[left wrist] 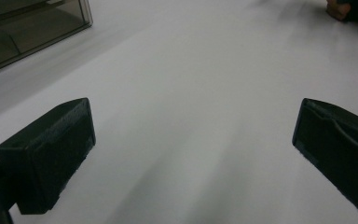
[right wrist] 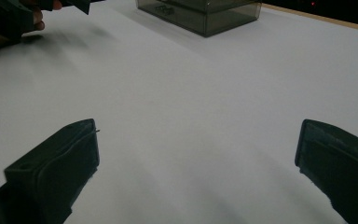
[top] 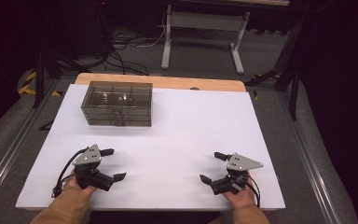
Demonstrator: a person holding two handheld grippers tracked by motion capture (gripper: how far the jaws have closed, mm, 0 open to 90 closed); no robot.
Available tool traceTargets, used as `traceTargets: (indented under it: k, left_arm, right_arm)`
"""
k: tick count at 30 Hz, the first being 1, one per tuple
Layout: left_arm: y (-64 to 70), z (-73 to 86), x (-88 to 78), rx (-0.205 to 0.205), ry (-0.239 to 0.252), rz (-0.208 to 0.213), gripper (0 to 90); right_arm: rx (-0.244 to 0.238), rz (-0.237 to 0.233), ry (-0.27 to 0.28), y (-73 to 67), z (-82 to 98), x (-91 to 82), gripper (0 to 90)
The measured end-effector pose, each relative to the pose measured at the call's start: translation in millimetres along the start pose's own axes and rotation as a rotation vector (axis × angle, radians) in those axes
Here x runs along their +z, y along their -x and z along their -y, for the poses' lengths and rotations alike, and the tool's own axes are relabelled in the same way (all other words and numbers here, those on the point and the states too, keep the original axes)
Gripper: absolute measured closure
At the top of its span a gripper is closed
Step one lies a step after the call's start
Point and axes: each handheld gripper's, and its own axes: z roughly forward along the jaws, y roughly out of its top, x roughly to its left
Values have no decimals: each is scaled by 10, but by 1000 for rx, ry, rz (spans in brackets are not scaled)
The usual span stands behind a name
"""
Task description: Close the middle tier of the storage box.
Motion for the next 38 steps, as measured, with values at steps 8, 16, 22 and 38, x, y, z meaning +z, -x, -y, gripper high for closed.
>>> traceTargets:
  k: [8,16,22,38]
  left_arm:
    - [-53,56,-67,-64,64,9,2]
    - [-45,45,-41,-33,56,6,2]
    - [-49,44,-36,-38,59,-5,2]
    - [-45,39,-37,-31,53,-27,2]
  right_arm:
    - [6,-3,3,-7,1,-5,1]
    - [4,-7,2,-2,-2,0,1]
    - [-1,-10,1,1,-3,2,1]
    - [-6,-12,0,3,-3,7,1]
